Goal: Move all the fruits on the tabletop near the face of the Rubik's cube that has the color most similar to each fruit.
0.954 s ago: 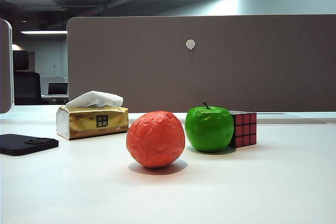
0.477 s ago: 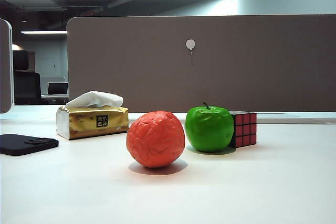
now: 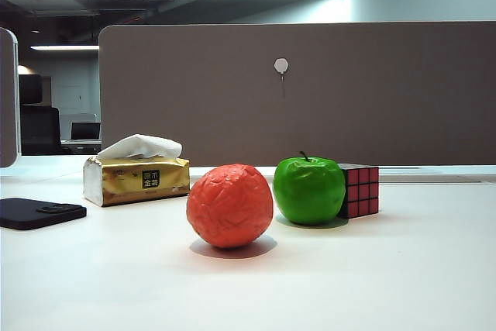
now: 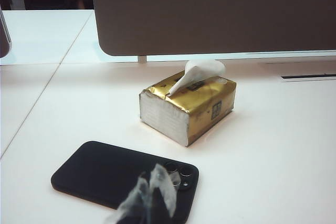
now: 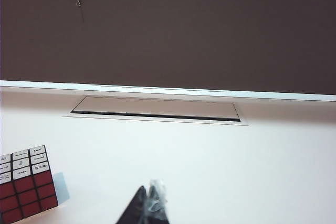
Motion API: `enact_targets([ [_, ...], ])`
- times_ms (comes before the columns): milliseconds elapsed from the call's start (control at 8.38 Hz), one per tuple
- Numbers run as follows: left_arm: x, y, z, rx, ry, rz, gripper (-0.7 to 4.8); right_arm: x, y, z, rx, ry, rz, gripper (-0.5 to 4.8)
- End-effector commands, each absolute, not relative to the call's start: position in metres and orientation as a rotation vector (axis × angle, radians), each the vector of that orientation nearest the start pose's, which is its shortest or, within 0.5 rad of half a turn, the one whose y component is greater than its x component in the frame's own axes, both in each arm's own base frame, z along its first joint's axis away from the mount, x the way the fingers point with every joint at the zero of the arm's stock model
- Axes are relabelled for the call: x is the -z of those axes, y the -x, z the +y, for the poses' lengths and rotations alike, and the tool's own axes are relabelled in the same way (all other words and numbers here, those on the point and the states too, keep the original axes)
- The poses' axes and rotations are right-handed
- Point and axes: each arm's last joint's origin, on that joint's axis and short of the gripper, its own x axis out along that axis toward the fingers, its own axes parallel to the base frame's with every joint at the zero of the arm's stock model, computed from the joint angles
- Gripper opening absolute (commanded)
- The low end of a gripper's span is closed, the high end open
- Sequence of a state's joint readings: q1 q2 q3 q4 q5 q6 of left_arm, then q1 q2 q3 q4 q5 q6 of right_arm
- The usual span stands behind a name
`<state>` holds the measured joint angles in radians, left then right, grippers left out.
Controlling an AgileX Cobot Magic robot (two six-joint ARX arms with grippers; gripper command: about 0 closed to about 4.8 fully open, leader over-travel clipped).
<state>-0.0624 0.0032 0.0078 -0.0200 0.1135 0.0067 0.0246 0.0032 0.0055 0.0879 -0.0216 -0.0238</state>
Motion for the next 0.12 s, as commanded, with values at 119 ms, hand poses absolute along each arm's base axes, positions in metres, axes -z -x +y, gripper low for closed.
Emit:
enact_targets([
  [119,-0.1654,-0.0967,-0.0094,0.179,-0.007,0.008,-0.05,-0.1735,-0.0972,0.0029,-0.043,0.026,-0.101,0.00],
])
